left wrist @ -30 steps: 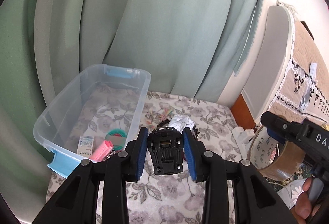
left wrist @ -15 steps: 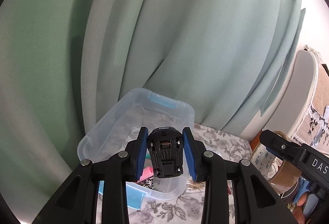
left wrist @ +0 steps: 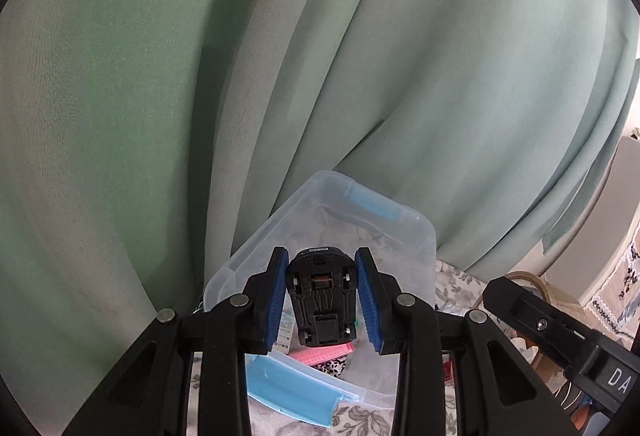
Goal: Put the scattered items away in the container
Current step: 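Carry the black toy car and brown tape roll over the clear bin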
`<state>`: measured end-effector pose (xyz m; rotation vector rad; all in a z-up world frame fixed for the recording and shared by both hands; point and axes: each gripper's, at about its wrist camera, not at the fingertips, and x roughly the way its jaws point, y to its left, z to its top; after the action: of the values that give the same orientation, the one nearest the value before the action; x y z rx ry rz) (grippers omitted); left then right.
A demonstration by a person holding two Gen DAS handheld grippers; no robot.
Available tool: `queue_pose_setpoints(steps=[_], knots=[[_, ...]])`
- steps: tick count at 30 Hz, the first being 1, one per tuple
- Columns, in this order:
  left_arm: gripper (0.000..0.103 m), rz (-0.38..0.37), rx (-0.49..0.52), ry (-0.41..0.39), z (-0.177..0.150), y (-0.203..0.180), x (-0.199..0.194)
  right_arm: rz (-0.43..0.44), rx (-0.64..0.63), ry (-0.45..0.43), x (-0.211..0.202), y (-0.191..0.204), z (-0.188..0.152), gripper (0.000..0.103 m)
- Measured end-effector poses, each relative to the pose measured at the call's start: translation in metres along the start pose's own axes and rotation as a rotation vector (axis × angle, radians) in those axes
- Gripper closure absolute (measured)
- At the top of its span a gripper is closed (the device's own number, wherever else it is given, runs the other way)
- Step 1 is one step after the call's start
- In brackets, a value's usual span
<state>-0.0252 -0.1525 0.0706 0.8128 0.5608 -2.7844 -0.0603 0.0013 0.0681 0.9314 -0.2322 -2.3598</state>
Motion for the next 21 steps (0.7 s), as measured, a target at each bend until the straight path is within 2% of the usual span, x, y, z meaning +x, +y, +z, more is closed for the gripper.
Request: queue_pose_setpoints(steps=[5,14,21], knots=[[0.068,0.011,-0.018,0.018,0.002,0.011,0.014,0.013,-0.002,0.044,0.022,0.001,-0.002,0.059],[0.068,0.007,-0.023,0.031,0.003,0.009,0.037,0.028,0.0,0.081,0.056,-0.007,0.006,0.059],[0.067,0.022,-0.026,0.08,-0.007,0.011,0.057,0.045,-0.002,0.129,0.076,-0.01,0.001,0.059]])
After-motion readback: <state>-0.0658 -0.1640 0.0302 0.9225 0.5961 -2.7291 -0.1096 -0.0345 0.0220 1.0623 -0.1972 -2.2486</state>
